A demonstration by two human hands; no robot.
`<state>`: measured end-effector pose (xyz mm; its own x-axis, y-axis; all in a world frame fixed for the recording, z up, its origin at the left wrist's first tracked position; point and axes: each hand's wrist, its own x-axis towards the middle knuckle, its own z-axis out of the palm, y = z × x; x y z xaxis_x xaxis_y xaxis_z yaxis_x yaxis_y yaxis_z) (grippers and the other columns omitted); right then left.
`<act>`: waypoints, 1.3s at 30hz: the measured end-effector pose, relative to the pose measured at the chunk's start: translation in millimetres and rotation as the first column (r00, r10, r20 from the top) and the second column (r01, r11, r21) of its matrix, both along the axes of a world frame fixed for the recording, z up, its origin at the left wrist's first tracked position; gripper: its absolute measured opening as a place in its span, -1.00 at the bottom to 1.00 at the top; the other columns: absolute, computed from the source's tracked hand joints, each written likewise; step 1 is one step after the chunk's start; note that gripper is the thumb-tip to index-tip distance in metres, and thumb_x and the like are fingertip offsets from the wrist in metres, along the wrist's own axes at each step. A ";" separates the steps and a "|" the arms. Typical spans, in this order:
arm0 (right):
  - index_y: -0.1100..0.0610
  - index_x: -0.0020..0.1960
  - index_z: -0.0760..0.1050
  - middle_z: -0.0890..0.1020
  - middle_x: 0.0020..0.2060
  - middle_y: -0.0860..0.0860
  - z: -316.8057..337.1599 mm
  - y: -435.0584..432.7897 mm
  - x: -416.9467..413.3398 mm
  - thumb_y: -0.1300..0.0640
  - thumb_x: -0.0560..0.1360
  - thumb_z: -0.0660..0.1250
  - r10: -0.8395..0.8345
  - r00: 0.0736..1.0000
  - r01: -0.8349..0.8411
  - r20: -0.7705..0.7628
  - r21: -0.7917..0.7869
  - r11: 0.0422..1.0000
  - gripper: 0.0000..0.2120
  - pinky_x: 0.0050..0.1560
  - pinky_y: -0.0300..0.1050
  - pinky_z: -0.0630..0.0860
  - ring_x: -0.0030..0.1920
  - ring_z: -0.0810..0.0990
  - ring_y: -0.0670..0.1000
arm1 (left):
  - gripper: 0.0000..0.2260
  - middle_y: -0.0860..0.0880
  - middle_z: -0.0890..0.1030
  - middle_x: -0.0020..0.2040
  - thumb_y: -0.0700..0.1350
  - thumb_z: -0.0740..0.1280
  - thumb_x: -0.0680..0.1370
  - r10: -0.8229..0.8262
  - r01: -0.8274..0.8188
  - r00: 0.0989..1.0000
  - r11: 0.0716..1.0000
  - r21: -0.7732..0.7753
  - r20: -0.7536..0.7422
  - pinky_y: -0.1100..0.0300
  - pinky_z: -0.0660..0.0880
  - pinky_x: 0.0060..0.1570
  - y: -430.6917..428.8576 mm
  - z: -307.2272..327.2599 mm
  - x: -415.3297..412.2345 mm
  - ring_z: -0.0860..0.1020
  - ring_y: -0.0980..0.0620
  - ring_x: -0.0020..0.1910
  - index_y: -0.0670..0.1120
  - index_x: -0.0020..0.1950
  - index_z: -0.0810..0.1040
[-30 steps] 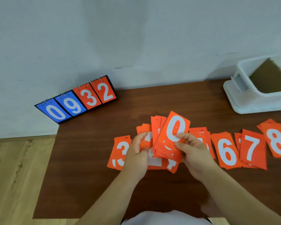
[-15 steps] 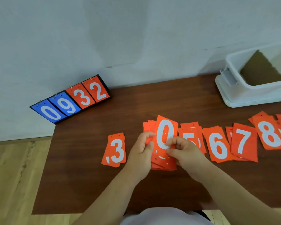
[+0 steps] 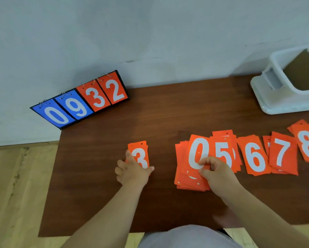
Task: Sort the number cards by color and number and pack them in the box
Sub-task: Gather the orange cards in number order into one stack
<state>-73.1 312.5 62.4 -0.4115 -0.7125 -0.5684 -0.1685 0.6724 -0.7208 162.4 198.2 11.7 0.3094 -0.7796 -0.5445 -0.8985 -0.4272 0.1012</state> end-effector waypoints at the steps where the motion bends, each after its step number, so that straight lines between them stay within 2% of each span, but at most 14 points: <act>1: -0.09 -0.03 0.58 0.60 0.05 -0.13 -0.3 -0.3 2.0 0.24 0.56 0.38 -0.013 1.000 0.013 -0.005 0.009 1.000 -0.78 -0.17 -0.29 0.43 0.00 0.56 -0.12 | 0.15 -0.19 0.13 0.53 0.35 0.54 0.30 -0.006 0.006 1.000 1.000 -0.013 -0.004 -0.16 0.34 0.41 0.0 -3.7 -0.9 0.24 -0.26 0.47 0.15 0.60 -0.17; 10: -0.07 -0.02 0.56 0.60 0.11 -0.05 1.7 -7.5 23.3 0.28 0.57 0.36 -0.067 0.997 0.067 -0.028 -0.001 0.998 -0.76 -0.14 -0.31 0.44 0.05 0.56 -0.05 | 0.06 -0.13 0.31 0.34 0.10 0.61 0.38 -0.065 0.047 0.971 0.996 -0.081 -0.232 -0.04 0.49 0.26 -1.2 -13.1 17.6 0.45 -0.17 0.32 0.21 0.61 -0.09; 14: -0.06 0.01 0.57 0.59 0.11 -0.05 2.7 -9.0 32.0 0.28 0.58 0.36 -0.052 0.998 0.052 -0.035 0.009 0.999 -0.78 0.02 -0.19 0.48 0.12 0.57 -0.01 | -0.22 -0.08 0.49 0.36 0.01 0.54 0.47 -0.212 0.172 0.937 0.972 -0.162 -0.278 -0.04 0.50 0.25 1.6 -18.1 23.0 0.48 -0.14 0.33 0.15 0.56 0.18; 18: -0.05 0.04 0.58 0.61 0.14 -0.04 6.0 -13.3 29.6 0.26 0.57 0.37 -0.036 0.999 0.035 -0.026 -0.016 0.999 -0.80 0.00 -0.24 0.49 0.17 0.57 0.02 | -0.48 -0.01 0.41 0.51 -0.15 0.34 0.62 -0.134 0.066 0.844 0.987 -0.149 -0.519 0.04 0.51 0.26 1.5 -7.5 20.6 0.46 -0.10 0.41 0.12 0.55 0.32; 21: -0.02 0.01 0.59 0.64 0.10 -0.03 10.8 -18.9 22.9 0.29 0.56 0.38 -0.069 0.998 0.070 0.008 -0.059 0.996 -0.80 0.05 -0.19 0.52 0.15 0.61 0.05 | -0.59 0.03 0.43 0.48 -0.17 0.32 0.64 -0.089 -0.012 0.751 0.989 -0.148 -0.654 0.10 0.54 0.20 4.6 8.3 11.9 0.46 -0.06 0.40 0.14 0.46 0.41; 23: 0.04 -0.01 0.60 0.68 0.02 0.02 14.2 -21.0 20.3 0.37 0.55 0.36 -0.157 0.981 0.168 0.115 -0.093 0.981 -0.76 0.04 -0.14 0.55 0.10 0.65 0.12 | -0.60 0.06 0.47 0.42 -0.22 0.31 0.62 -0.076 -0.052 0.685 0.987 -0.152 -0.725 0.16 0.52 0.19 7.8 20.1 3.7 0.48 0.01 0.33 0.15 0.40 0.46; 27: 0.11 0.01 0.61 0.71 -0.06 0.10 22.3 -18.7 11.4 0.43 0.56 0.30 -0.270 0.836 0.322 0.478 -0.027 0.946 -0.75 0.17 0.26 0.54 -0.02 0.66 0.18 | -0.59 0.13 0.43 0.36 -0.25 0.28 0.62 -0.079 -0.051 0.601 0.989 -0.137 -0.795 0.14 0.48 0.27 20.5 39.1 -20.3 0.44 0.07 0.32 0.19 0.35 0.49; 28: 0.11 0.01 0.61 0.73 -0.07 0.06 23.3 -15.7 7.0 0.43 0.56 0.30 -0.244 0.848 0.295 0.471 -0.038 0.955 -0.75 0.16 0.22 0.58 -0.03 0.68 0.13 | -0.61 0.15 0.43 0.35 -0.23 0.27 0.64 -0.083 -0.044 0.583 0.990 -0.133 -0.808 0.09 0.49 0.30 25.9 42.9 -28.1 0.44 0.08 0.33 0.20 0.34 0.49; 30: 0.09 0.01 0.61 0.72 -0.04 -0.02 23.8 -8.4 -4.4 0.39 0.57 0.32 -0.147 0.946 0.178 0.290 -0.082 0.981 -0.77 0.06 -0.08 0.64 -0.01 0.68 0.00 | -0.67 0.18 0.46 0.32 -0.18 0.23 0.67 -0.109 -0.026 0.550 0.989 -0.148 -0.828 0.06 0.52 0.31 37.9 50.0 -45.7 0.47 0.13 0.31 0.22 0.29 0.51; 32: 0.06 0.03 0.61 0.66 0.03 -0.12 21.5 0.2 -18.8 0.33 0.58 0.35 -0.076 0.986 0.091 0.150 -0.095 0.991 -0.81 -0.01 -0.25 0.57 0.06 0.62 -0.09 | -0.75 0.17 0.52 0.27 -0.13 0.21 0.69 -0.158 -0.001 0.522 0.983 -0.186 -0.838 0.28 0.52 0.18 49.6 56.5 -66.4 0.52 0.21 0.22 0.20 0.23 0.52; 33: 0.05 0.03 0.61 0.65 0.05 -0.13 19.9 4.7 -27.6 0.30 0.58 0.36 -0.062 0.987 0.077 0.146 -0.100 0.992 -0.83 0.02 -0.23 0.56 0.08 0.60 -0.10 | -0.80 0.15 0.55 0.22 -0.10 0.23 0.69 -0.172 0.005 0.504 0.981 -0.196 -0.846 0.39 0.50 0.06 55.7 58.9 -78.6 0.55 0.25 0.14 0.19 0.19 0.52; 35: 0.02 0.02 0.62 0.67 0.00 -0.12 16.7 12.6 -47.9 0.28 0.57 0.37 -0.029 0.984 0.048 0.177 -0.105 0.993 -0.83 -0.04 -0.19 0.57 0.00 0.63 -0.10 | -0.90 0.08 0.59 0.11 -0.01 0.29 0.66 -0.158 -0.008 0.465 0.983 -0.183 -0.871 0.35 0.49 -0.07 68.7 64.8 -105.0 0.58 0.22 0.00 0.20 0.11 0.52; 37: -0.01 -0.01 0.63 0.67 -0.17 -0.16 16.8 20.8 -67.6 0.28 0.56 0.38 0.008 0.975 0.016 0.220 -0.106 0.994 -0.81 -0.26 -0.26 0.50 -0.20 0.61 -0.15 | -0.92 0.05 0.59 0.04 0.08 0.30 0.59 -0.136 -0.008 0.432 0.988 -0.155 -0.891 0.17 0.54 -0.03 82.5 71.2 -133.1 0.58 0.11 -0.02 0.22 0.08 0.50; 39: 0.00 -0.03 0.62 0.61 -0.31 -0.16 18.7 28.1 -89.1 0.31 0.55 0.37 0.010 0.966 0.020 0.257 -0.114 0.993 -0.78 -0.38 -0.27 0.43 -0.35 0.54 -0.17 | -0.90 0.08 0.58 0.01 0.07 0.30 0.57 -0.163 0.020 0.428 0.985 -0.171 -0.889 0.14 0.52 0.07 93.7 76.0 -161.0 0.55 0.13 -0.01 0.18 0.09 0.50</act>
<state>-162.1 340.7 81.1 -0.2656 -0.7773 -0.5703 0.0356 0.5833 -0.8115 1.4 291.9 87.8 -0.3748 -0.8487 -0.3731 -0.3019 -0.2688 0.9147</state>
